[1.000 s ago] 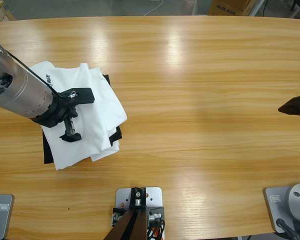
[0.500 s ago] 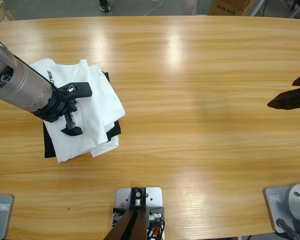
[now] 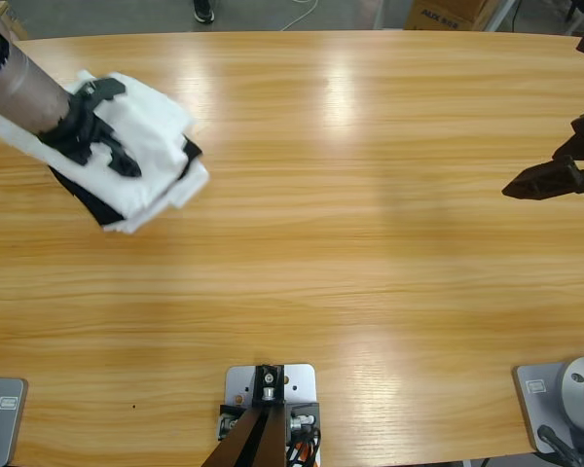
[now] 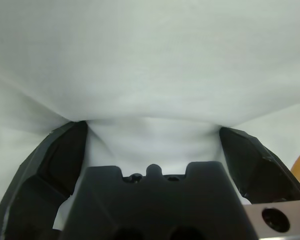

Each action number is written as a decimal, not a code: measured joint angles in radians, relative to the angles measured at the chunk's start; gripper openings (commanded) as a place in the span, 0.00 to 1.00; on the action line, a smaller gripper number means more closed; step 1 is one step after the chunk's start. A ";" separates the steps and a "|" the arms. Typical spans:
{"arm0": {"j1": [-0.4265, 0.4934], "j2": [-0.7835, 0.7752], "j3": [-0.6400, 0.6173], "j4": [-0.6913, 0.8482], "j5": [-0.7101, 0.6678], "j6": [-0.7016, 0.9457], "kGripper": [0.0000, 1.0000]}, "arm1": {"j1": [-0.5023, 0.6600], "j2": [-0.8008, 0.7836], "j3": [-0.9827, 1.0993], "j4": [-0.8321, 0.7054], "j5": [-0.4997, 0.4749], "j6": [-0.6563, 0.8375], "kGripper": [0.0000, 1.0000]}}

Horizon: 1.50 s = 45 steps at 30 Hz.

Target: Fold clothes

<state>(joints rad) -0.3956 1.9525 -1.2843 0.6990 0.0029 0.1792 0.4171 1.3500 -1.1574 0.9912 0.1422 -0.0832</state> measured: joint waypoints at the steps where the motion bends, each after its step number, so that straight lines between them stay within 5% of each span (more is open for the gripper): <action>1: 0.029 0.017 -0.031 0.011 0.000 -0.019 1.00 | -0.005 0.003 0.000 -0.004 0.001 0.000 1.00; 8: 0.200 0.174 -0.335 0.178 0.001 -0.107 0.99 | -0.027 0.049 0.000 -0.026 0.011 0.000 1.00; 19: 0.317 0.510 -1.051 0.584 0.001 -0.142 0.95 | -0.035 0.116 0.001 -0.059 0.026 0.000 1.00; 24: 0.350 0.611 -1.278 0.665 0.001 -0.158 0.96 | -0.036 0.165 -0.001 -0.078 0.038 0.000 1.00; 39: 0.364 0.658 -1.392 0.768 0.001 -0.159 0.98 | -0.036 0.176 -0.063 0.045 0.032 -0.011 1.00; 45: 0.375 0.612 -1.380 0.794 -0.024 -0.159 0.99 | -0.036 0.085 -0.068 0.117 -0.056 -0.007 1.00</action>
<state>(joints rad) -0.0206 2.5642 -2.6640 1.4931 -0.0210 0.0199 0.3810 1.4349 -1.2249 1.1086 0.0864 -0.0898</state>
